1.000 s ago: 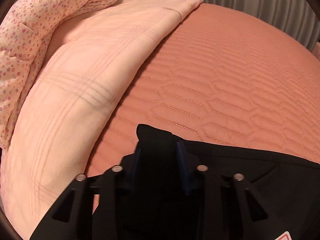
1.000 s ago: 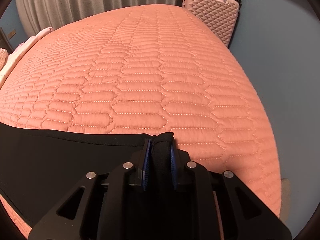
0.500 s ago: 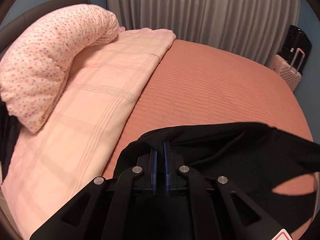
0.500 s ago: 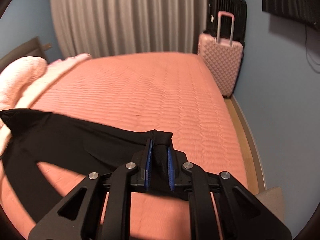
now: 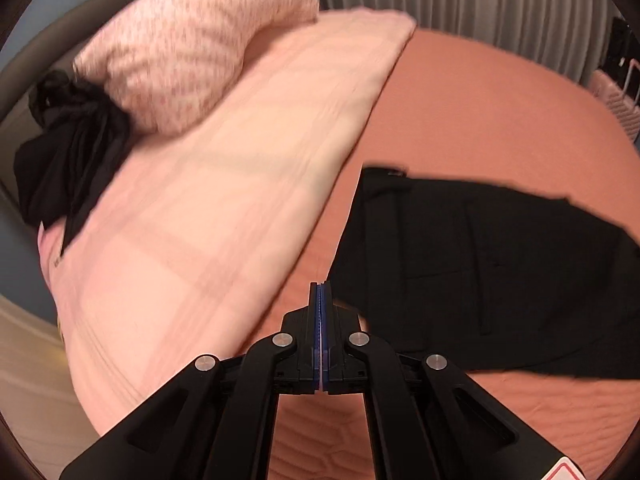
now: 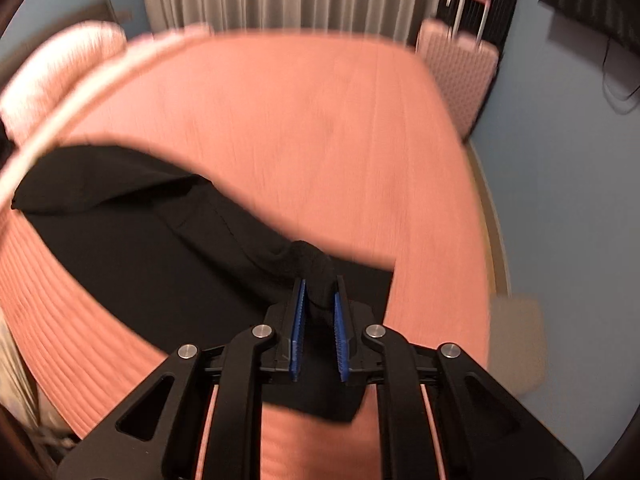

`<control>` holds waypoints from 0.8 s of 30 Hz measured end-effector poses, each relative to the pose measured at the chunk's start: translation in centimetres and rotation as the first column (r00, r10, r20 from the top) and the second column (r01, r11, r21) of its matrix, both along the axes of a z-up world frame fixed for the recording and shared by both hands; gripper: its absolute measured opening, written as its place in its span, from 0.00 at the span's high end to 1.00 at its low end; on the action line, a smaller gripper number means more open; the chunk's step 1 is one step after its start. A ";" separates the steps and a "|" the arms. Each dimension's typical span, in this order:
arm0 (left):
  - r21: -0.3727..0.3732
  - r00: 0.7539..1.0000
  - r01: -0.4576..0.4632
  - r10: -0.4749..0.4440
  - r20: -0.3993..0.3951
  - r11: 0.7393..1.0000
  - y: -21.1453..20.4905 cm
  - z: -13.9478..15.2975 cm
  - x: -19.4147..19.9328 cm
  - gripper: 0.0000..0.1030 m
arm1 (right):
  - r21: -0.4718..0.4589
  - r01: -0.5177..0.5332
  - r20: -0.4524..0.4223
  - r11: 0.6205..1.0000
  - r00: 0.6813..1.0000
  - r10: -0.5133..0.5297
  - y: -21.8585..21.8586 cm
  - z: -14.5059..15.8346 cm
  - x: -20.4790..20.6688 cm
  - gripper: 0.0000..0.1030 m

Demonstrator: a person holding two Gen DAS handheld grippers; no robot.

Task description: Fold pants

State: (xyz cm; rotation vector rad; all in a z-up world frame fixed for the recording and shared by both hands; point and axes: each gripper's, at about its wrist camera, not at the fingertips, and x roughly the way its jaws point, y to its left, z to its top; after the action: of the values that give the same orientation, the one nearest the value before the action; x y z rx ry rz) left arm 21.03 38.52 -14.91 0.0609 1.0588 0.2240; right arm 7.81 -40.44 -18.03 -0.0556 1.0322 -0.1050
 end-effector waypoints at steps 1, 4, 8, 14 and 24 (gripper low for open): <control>0.012 1.000 -0.011 0.012 -0.025 1.000 0.0 -1.0 -0.4 1.00 | -0.031 0.013 -0.054 0.999 0.998 -0.015 0.1 -1.6 -0.3 0.86; -0.039 0.999 0.001 -0.003 -0.050 0.999 -1.1 -2.2 -1.5 0.99 | -0.064 0.083 -0.050 0.994 0.995 -0.087 -0.6 -1.7 -1.6 0.80; -0.174 0.999 -0.013 0.007 -0.033 0.985 -2.7 -3.0 -2.9 0.60 | -0.044 0.193 0.050 0.980 0.980 -0.191 -1.8 1.2 -3.0 0.80; -0.287 0.992 -0.119 0.104 -0.069 0.950 -4.3 -6.5 -2.8 0.44 | 0.000 0.132 0.233 0.991 0.964 -0.129 5.0 6.7 -2.0 0.64; -0.411 0.970 -0.233 0.239 -0.039 0.881 -1.7 -6.8 -0.5 0.87 | 0.030 -0.225 0.244 0.974 0.947 0.211 23.2 6.5 5.1 0.55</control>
State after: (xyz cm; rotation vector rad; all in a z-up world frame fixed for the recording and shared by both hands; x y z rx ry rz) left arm 20.54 36.86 -21.76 -0.4562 1.0815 0.2154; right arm 12.93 -17.19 -11.55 -0.1023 0.7814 0.1178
